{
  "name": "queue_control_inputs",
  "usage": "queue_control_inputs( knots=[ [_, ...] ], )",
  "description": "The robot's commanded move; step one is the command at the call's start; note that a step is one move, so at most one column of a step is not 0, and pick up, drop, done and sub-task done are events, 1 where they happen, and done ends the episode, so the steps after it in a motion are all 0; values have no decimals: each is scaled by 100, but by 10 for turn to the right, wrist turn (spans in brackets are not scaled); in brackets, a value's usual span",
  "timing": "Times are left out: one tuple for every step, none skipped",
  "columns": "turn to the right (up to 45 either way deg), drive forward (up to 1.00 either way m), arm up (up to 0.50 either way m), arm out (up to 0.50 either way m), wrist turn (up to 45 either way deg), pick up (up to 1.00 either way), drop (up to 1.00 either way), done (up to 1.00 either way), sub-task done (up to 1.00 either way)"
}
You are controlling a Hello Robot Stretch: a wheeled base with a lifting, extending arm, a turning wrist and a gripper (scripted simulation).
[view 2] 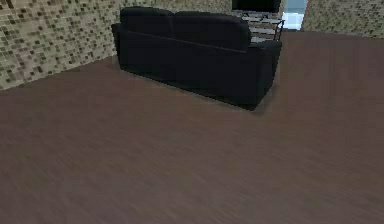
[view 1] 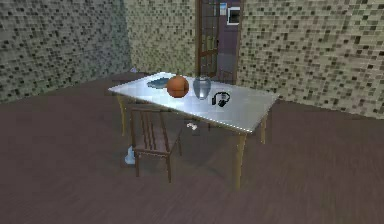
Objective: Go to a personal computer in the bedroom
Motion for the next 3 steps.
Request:
queue_control_inputs(
  knots=[
    [0, 30, 0, 0, 0, 0, 0, 0, 0],
    [-450, 0, 0, 0, 0, 0, 0, 0, 0],
    [-30, 0, 0, 0, 0, 0, 0, 0, 0]
  ],
)
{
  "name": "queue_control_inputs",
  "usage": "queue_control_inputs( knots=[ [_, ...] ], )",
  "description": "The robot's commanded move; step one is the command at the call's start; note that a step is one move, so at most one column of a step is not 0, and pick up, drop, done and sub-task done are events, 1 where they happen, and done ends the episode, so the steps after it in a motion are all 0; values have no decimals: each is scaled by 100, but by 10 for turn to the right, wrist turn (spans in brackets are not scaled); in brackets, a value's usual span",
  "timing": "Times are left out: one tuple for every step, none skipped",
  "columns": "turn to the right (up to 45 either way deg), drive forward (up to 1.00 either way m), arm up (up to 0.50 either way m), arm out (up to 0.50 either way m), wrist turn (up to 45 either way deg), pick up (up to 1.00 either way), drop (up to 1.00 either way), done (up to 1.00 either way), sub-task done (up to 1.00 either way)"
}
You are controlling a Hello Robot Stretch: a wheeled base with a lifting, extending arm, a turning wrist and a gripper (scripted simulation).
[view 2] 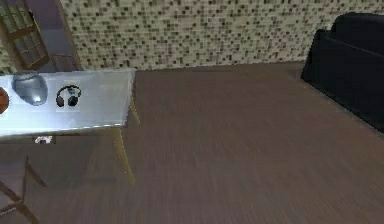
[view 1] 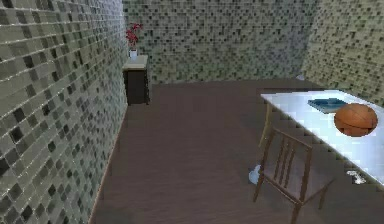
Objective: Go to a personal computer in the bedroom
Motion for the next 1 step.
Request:
queue_control_inputs(
  knots=[
    [0, 100, 0, 0, 0, 0, 0, 0, 0]
  ],
)
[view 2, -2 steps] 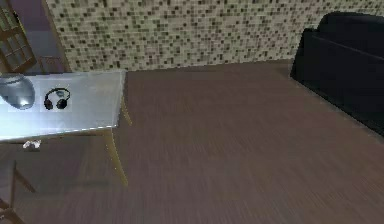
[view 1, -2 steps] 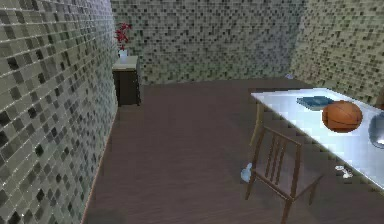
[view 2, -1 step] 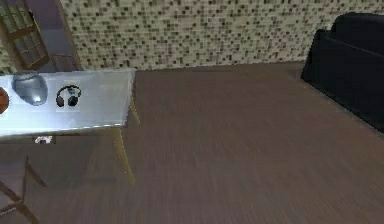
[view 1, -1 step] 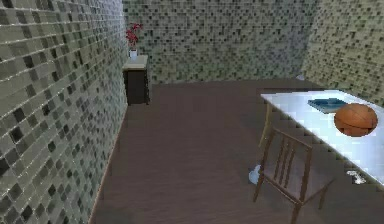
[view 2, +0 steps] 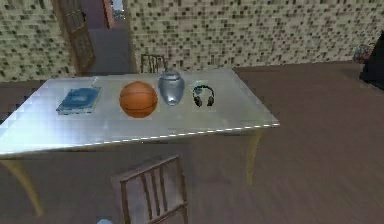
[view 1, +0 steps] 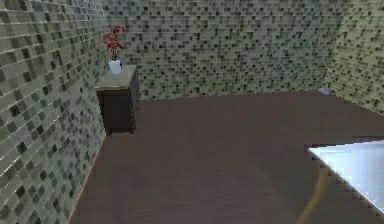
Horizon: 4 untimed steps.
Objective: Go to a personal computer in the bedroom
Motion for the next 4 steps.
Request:
queue_control_inputs(
  knots=[
    [-60, 0, 0, 0, 0, 0, 0, 0, 0],
    [0, 50, 0, 0, 0, 0, 0, 0, 0],
    [450, 0, 0, 0, 0, 0, 0, 0, 0],
    [450, 0, 0, 0, 0, 0, 0, 0, 0]
  ],
)
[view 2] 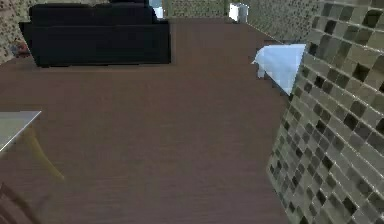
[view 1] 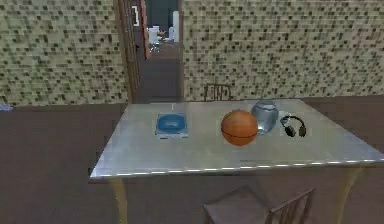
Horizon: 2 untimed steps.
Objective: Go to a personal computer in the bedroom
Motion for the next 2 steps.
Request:
queue_control_inputs(
  knots=[
    [450, 0, 0, 0, 0, 0, 0, 0, 0],
    [390, 0, 0, 0, 0, 0, 0, 0, 0]
  ],
)
